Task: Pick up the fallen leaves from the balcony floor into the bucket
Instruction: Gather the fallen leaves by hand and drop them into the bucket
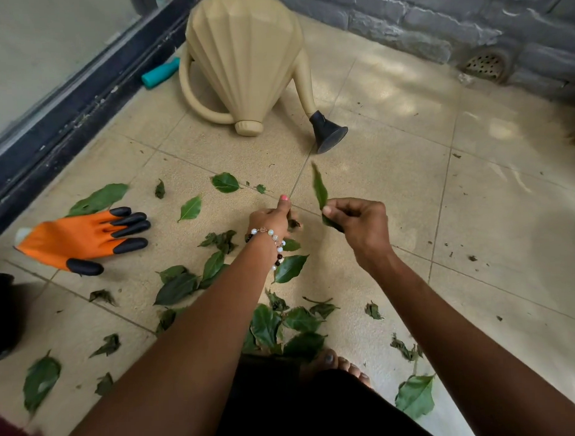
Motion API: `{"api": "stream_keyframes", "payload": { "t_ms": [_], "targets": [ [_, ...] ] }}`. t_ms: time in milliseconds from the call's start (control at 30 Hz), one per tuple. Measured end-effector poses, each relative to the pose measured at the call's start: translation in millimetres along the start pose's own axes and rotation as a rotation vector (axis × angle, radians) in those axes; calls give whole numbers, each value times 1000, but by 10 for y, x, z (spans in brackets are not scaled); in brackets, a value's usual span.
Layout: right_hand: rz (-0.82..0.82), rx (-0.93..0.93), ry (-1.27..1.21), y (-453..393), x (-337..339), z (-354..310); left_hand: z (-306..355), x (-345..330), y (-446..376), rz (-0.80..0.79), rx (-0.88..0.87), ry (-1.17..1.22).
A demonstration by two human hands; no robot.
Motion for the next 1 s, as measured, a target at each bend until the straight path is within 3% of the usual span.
{"api": "stream_keyframes", "payload": {
  "t_ms": [100,267,333,467,533,667,767,800,867,933,1000],
  "targets": [
    [-14,100,103,128,-202,-133,31,-86,142,-56,145,76],
    [19,503,426,310,-353,-179,96,-231,282,-149,433,330],
    [-89,604,527,321,-385,-232,99,-228,306,-198,506,357],
    [-461,629,722,366,-522,-352,89,-96,290,-235,457,266],
    [-505,626,706,362,-532,-393,105,-52,245,-243,431,297],
    [-166,483,461,306,-406,-420,103,31,77,-115,308,314],
    [29,445,455,202,-322,-326,80,234,4,22,183,178],
    [-34,407,510,162,-328,-250,62,284,-39,-4,155,146],
    [-397,356,745,200,-404,-17,51,397,-150,-72,146,98],
    [-704,531,1058,348,-459,238,44,507,-267,-60,126,101],
    [-715,733,1120,413,-510,368,63,575,-311,-8,121,235]
  ]
}}
Point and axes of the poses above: each hand's wrist, its own y-axis away from the middle knuckle, its own x-axis out of the back of the hand, z = x × y, the point moved 4 cm from there along -y, towards the middle knuckle, and after that the axes turned 14 degrees about z, right-handed, at the moved point
